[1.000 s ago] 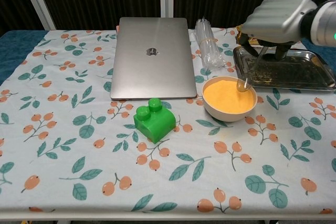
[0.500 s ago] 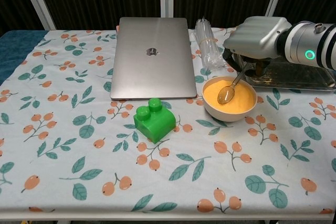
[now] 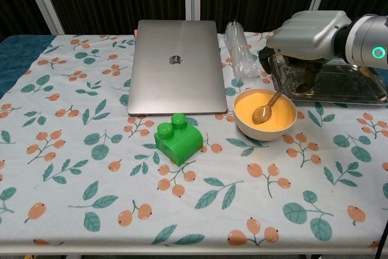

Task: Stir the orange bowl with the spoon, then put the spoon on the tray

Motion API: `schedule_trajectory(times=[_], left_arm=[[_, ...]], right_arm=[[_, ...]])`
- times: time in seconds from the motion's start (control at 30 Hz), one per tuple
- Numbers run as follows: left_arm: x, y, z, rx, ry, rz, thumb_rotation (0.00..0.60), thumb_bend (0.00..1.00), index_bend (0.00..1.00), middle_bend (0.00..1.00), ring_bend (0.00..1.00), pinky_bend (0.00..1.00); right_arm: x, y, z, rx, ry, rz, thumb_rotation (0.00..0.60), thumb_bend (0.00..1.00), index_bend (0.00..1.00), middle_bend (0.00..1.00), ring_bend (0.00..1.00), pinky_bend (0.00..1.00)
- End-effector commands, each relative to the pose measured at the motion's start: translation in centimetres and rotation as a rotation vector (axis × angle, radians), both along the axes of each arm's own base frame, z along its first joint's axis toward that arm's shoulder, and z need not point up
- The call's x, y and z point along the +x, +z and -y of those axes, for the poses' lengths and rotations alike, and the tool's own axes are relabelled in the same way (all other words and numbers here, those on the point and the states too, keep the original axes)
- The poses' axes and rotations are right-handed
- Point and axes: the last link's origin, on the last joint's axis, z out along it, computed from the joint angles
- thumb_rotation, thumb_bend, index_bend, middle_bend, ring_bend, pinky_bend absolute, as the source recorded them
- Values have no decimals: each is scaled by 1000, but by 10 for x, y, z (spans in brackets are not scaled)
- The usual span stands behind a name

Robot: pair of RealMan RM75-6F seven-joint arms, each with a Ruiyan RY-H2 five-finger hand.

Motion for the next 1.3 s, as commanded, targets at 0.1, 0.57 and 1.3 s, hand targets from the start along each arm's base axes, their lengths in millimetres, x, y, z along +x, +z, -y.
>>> schedule_trajectory(times=[0.1, 0.57, 1.3], left_arm=[[1, 0, 1, -1, 3, -2, 600, 137, 217, 195, 124, 183], [1, -1, 3, -8, 8, 14, 600, 136, 217, 195, 124, 183], [-5, -3, 3, -12, 20, 26, 600, 137, 217, 195, 124, 183]], right_arm=[[-7, -9, -1, 37, 1, -4, 600, 194, 455, 936, 925, 1000], [-10, -25, 1, 55, 38, -18, 600, 242, 488, 936, 925, 1000], [-8, -34, 3, 50, 42, -49, 600, 331, 545, 937, 926, 1000]])
